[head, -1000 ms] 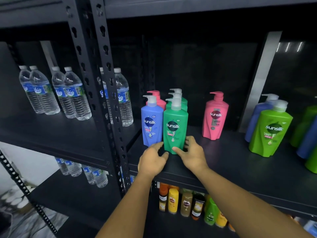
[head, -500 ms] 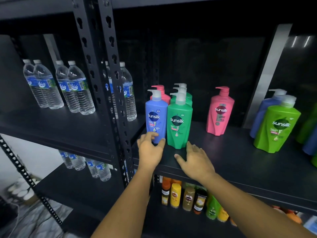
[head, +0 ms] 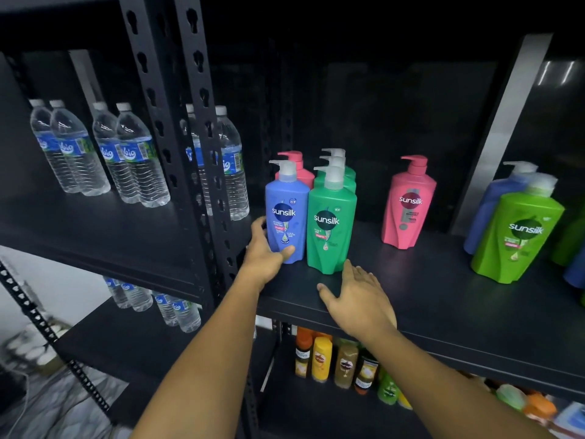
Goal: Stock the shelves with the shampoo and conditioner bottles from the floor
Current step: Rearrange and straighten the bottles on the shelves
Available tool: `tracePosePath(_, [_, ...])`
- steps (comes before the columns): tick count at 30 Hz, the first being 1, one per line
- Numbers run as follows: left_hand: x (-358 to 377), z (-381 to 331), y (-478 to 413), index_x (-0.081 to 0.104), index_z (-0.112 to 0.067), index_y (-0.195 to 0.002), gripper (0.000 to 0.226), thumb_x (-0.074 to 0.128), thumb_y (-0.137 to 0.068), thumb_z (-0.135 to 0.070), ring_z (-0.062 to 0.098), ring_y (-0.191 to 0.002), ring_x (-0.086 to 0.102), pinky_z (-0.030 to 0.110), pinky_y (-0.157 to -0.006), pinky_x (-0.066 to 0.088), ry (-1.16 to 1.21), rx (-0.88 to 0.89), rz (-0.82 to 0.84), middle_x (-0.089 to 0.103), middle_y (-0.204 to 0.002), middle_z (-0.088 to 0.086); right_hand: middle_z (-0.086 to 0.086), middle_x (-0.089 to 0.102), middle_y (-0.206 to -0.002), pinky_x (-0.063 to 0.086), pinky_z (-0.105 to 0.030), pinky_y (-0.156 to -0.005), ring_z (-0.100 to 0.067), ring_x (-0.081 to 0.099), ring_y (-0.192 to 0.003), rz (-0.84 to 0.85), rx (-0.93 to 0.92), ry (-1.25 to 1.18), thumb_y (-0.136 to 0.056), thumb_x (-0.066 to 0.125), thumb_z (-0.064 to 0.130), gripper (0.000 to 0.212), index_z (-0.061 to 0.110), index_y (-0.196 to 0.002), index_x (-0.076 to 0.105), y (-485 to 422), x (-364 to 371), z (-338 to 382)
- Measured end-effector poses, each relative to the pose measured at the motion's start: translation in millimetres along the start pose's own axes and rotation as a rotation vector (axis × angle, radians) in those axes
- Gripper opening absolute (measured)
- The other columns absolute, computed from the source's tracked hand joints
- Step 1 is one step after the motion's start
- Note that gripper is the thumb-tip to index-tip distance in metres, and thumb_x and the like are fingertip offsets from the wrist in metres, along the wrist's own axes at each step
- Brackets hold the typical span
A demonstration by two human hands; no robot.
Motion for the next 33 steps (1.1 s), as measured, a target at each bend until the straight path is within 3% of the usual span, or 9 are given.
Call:
tracePosePath(4, [1, -4, 13, 0.029, -0.027, -0.144, 0.080, 0.080, -0.084, -0.013, 0.021, -0.127, 0.054, 0.045, -0.110, 0.047, -0.090, 0.058, -0.091, 0.047, -0.140, 0.002, -0.010, 0.033, -0.162, 0.018, -0.036, -0.125, -0.023, 0.027, -0.151, -0.012, 0.010, -0.033, -0.097, 0.031, 0.068, 0.087, 0.009, -0.160, 0.019, 1, -1, 0])
tracePosePath(7, [4, -6, 29, 0.026, -0.020, -0.150, 0.084, 0.079, -0.086, -0.011, 0.028, -0.131, 0.047, 0.049, -0.111, 0.044, -0.173, 0.062, -0.162, 0.040, -0.141, 0.007, -0.009, 0.043, -0.155, 0.031, -0.037, -0.120, -0.025, 0.037, -0.145, -0.041, 0.055, -0.107, -0.093, 0.040, 0.069, 0.087, 0.012, -0.158, 0.023, 5, -5, 1])
tracePosePath(10, [3, -6, 46, 0.026, -0.019, -0.151, 0.085, 0.080, -0.085, -0.012, 0.030, -0.131, 0.047, 0.051, -0.110, 0.044, -0.178, 0.075, -0.204, 0.041, -0.139, 0.008, -0.004, 0.057, -0.135, 0.050, -0.037, -0.100, -0.023, 0.052, -0.126, -0.111, 0.078, -0.229, -0.087, 0.053, 0.068, 0.074, 0.021, -0.143, 0.038, 9, -9, 0])
tracePosePath(15, [4, -1, 74, 0.029, -0.030, -0.145, 0.084, 0.083, -0.082, -0.020, 0.022, -0.127, 0.054, 0.049, -0.106, 0.049, -0.136, 0.102, -0.195, 0.048, -0.137, 0.000, 0.013, 0.059, -0.108, 0.047, -0.029, -0.075, -0.012, 0.059, -0.099, -0.168, 0.066, -0.474, -0.085, 0.058, 0.070, 0.055, 0.031, -0.121, 0.043, 12, -13, -2])
tracePosePath(19, [10, 1, 91, 0.033, -0.042, -0.141, 0.078, 0.081, -0.082, -0.028, 0.011, -0.124, 0.059, 0.045, -0.104, 0.052, -0.065, 0.123, -0.121, 0.055, -0.137, -0.009, 0.019, 0.059, -0.107, 0.050, -0.030, -0.087, -0.005, 0.058, -0.104, -0.178, 0.039, -0.617, -0.073, 0.053, 0.087, 0.072, 0.035, -0.122, 0.046, 14, -17, -5])
tracePosePath(22, [16, -2, 103, 0.039, -0.043, -0.145, 0.070, 0.078, -0.088, -0.028, -0.002, -0.121, 0.059, 0.037, -0.106, 0.051, -0.091, 0.152, 0.052, 0.062, -0.132, -0.022, 0.021, 0.060, -0.117, 0.049, -0.029, -0.095, -0.001, 0.055, -0.112, -0.122, -0.003, -0.682, -0.066, 0.051, 0.093, 0.083, 0.036, -0.127, 0.049, 17, -22, -4])
tracePosePath(25, [28, -6, 112, 0.040, -0.047, -0.147, 0.058, 0.064, -0.094, -0.044, 0.005, -0.136, 0.050, 0.044, -0.123, 0.029, -0.328, 0.187, 0.205, 0.061, -0.133, -0.031, 0.023, 0.064, -0.117, 0.055, -0.033, -0.091, -0.001, 0.061, -0.110, -0.087, -0.029, -0.799, -0.073, 0.064, 0.080, 0.060, 0.046, -0.119, 0.047, 21, -25, -7])
tracePosePath(28, [47, -8, 118, 0.032, -0.035, -0.156, 0.059, 0.052, -0.102, -0.047, 0.006, -0.142, 0.043, 0.047, -0.128, 0.005, -0.552, 0.299, 0.282, 0.053, -0.148, -0.021, 0.020, 0.067, -0.116, 0.058, -0.029, -0.085, 0.002, 0.065, -0.103, -0.128, -0.012, -0.946, -0.077, 0.078, 0.060, 0.060, 0.038, -0.125, 0.049, 27, -31, -14])
tracePosePath(33, [84, -21, 126, 0.037, -0.028, -0.153, 0.053, 0.046, -0.105, -0.048, 0.014, -0.135, 0.048, 0.040, -0.125, 0.020, -0.618, 0.404, 0.310, 0.054, -0.149, -0.009, 0.020, 0.066, -0.110, 0.053, -0.017, -0.076, 0.007, 0.065, -0.096, -0.213, 0.073, -0.977, -0.080, 0.082, 0.046, 0.054, 0.033, -0.121, 0.050, 44, -44, -43])
Point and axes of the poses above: each hand's wrist, its own y-axis away from the middle knuckle, its own x-axis out of the palm, z = x × y, the point moved 2 cm from there along -y, towards the middle knuckle
